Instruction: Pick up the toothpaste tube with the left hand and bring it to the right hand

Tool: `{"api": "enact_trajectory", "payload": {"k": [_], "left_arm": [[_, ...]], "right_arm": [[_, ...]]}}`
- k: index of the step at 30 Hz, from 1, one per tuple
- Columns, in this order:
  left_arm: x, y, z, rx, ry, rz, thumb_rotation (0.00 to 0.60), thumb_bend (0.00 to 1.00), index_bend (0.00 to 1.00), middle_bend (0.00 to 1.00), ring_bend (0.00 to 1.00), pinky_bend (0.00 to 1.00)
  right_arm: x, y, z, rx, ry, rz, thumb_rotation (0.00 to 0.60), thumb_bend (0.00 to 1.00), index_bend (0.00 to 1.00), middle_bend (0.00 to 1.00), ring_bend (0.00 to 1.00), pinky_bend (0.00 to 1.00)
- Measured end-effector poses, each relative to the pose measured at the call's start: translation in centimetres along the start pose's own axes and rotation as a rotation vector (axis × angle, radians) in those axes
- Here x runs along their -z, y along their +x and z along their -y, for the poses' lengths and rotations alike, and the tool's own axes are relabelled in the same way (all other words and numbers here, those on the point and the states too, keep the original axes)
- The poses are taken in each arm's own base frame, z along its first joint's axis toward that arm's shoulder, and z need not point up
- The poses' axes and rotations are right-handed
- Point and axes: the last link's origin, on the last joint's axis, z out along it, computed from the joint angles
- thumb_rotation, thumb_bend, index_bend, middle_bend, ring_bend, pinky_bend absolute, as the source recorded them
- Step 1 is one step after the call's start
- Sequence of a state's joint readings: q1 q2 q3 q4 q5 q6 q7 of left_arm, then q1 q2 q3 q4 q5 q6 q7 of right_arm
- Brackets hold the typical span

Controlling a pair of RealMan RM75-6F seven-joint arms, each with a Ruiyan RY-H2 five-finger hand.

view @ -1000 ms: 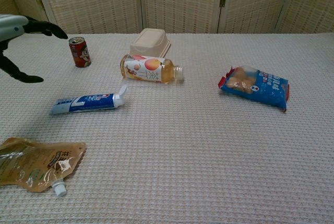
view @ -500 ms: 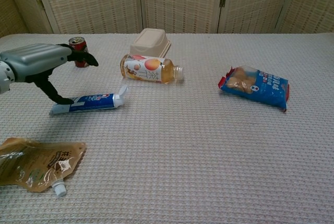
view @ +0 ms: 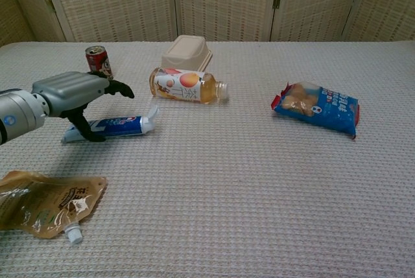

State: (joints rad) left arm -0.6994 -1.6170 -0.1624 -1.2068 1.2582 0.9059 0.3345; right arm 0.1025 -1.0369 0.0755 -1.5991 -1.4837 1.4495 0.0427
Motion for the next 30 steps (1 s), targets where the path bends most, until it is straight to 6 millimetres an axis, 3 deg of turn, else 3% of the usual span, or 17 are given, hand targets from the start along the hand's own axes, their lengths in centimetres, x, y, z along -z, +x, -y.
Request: {"api": "enact_trajectory", "payload": {"k": [16,30], "left_arm": [[-1.5,-0.8,3.4,0.02,0.115,0.002,0.6,0.25,0.32,0.32,0.31,0.13],[-1.9,-0.6,1.0,0.045,0.021,0.003,0.6,0.34,0.41,0.41,0.37,0.17]], "right_arm": [[-0.2,-0.2,0.2,0.001,0.005,0.002,0.6,0.26,0.0,0.0,0.0,0.0],[-0.1,-0.3,0.0,-0.004,-0.004,0.007,0.6,0.26,0.0,0.0,0.0,0.0]]}}
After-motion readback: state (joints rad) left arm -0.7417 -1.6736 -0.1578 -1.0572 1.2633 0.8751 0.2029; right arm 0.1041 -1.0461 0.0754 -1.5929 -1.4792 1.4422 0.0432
